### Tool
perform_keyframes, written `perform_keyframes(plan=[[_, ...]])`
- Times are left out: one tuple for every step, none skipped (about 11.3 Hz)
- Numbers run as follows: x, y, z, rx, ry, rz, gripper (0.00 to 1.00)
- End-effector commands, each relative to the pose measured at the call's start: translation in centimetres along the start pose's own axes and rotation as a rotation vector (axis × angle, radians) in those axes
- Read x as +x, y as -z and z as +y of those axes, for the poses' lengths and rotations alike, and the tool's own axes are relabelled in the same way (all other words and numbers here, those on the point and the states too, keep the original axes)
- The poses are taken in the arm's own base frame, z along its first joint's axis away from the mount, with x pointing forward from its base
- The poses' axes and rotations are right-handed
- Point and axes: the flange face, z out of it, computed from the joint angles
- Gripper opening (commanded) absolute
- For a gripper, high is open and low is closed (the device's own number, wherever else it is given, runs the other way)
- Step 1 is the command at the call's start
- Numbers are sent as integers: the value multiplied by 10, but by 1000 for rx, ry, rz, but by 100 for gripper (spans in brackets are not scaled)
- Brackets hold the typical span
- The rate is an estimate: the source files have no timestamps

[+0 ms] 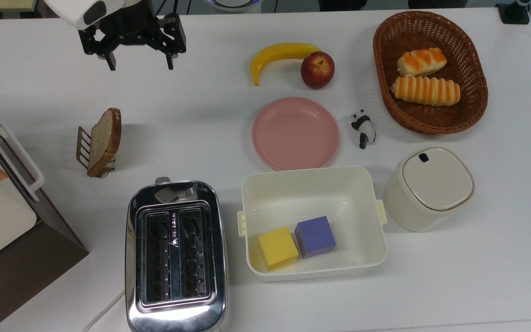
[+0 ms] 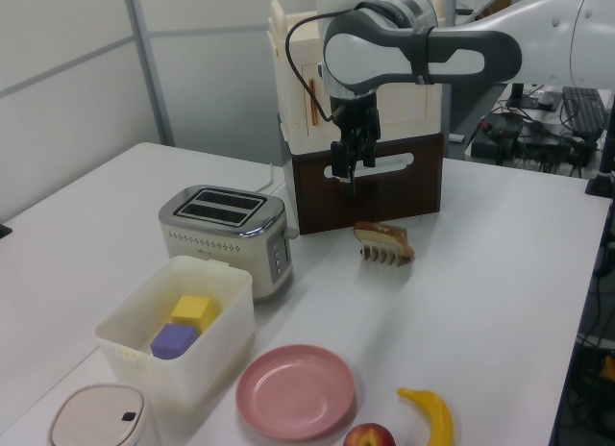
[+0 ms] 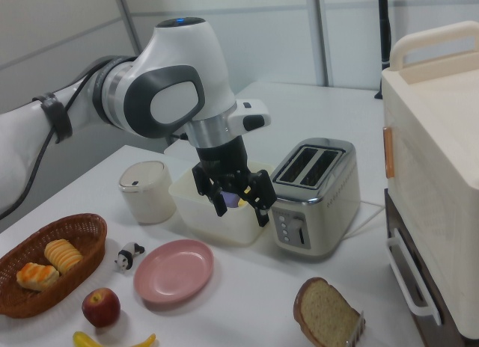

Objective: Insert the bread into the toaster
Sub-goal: 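Move the open gripper down over the bread slice in the metal rack, then close the gripper on the bread slice's crust edge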

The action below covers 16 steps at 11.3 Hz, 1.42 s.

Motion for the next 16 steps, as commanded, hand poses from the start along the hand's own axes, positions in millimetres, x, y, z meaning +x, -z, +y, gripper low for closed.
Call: perform_keyframes(plan=[[-7,-7,3,-48,17,-48,100],[-7,-9,5,-58,15,-53,100],[-5,-16,7,-56,12,-66,100],[-4,-22,11,-56,7,-74,100],[-1,-33,12,-54,8,-91,100],[1,-38,14,-53,5,-95,100],[3,-48,20,-49,-3,-107,100],[5,-55,21,-58,-2,-117,100],[9,-70,23,-57,-12,-139,100],[13,-82,28,-61,-22,-143,100],[17,-88,30,-74,-20,-133,100],[18,-90,35,-76,-24,-123,100],[19,-97,40,-77,-28,-130,100],[20,-101,41,-80,-27,-137,100],[20,-102,42,-92,-24,-142,100],[22,-111,42,-107,-18,-159,100]])
